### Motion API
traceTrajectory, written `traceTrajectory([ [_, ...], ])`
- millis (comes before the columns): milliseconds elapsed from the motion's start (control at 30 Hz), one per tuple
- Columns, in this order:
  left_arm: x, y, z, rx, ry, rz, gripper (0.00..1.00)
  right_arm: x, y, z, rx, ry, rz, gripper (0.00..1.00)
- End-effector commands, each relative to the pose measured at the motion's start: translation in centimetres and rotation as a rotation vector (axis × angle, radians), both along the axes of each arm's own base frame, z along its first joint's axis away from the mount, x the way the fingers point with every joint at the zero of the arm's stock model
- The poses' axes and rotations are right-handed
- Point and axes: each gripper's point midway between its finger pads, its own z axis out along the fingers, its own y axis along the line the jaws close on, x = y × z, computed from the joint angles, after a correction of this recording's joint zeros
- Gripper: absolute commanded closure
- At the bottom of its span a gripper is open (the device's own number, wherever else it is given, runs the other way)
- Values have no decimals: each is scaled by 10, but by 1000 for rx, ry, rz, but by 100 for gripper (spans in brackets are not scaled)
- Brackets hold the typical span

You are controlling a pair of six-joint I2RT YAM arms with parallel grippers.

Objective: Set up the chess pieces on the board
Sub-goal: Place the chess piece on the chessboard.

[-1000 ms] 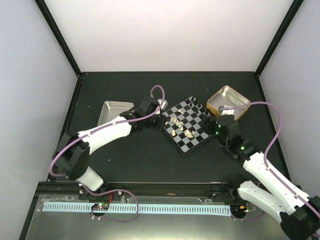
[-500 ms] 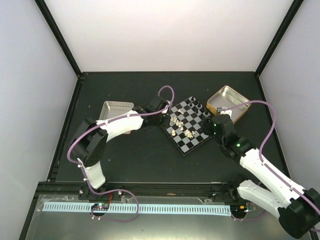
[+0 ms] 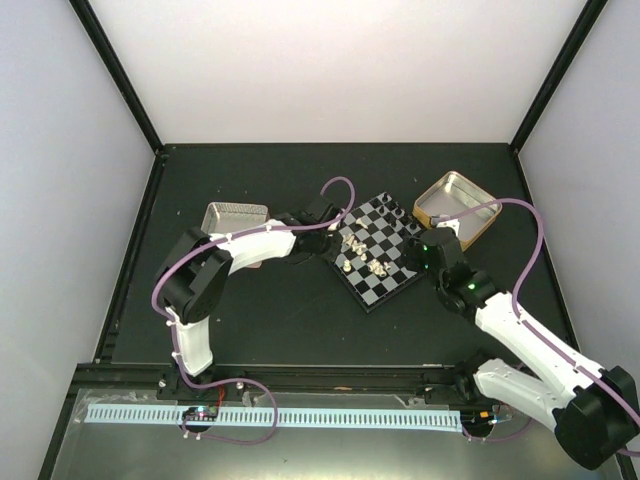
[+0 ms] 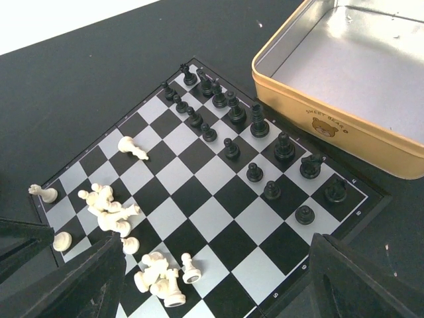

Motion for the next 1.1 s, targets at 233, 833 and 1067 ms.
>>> traceTrajectory([
  [233, 7, -8, -2, 7, -16, -12, 94, 5, 2, -4, -5, 6, -2, 24],
  [833, -2, -3, 66, -104, -98, 16, 46, 8, 46, -14, -2, 147, 215, 25],
  [1067, -22, 40, 112, -167, -199, 116, 43, 24, 76, -45, -79, 317, 339, 44],
])
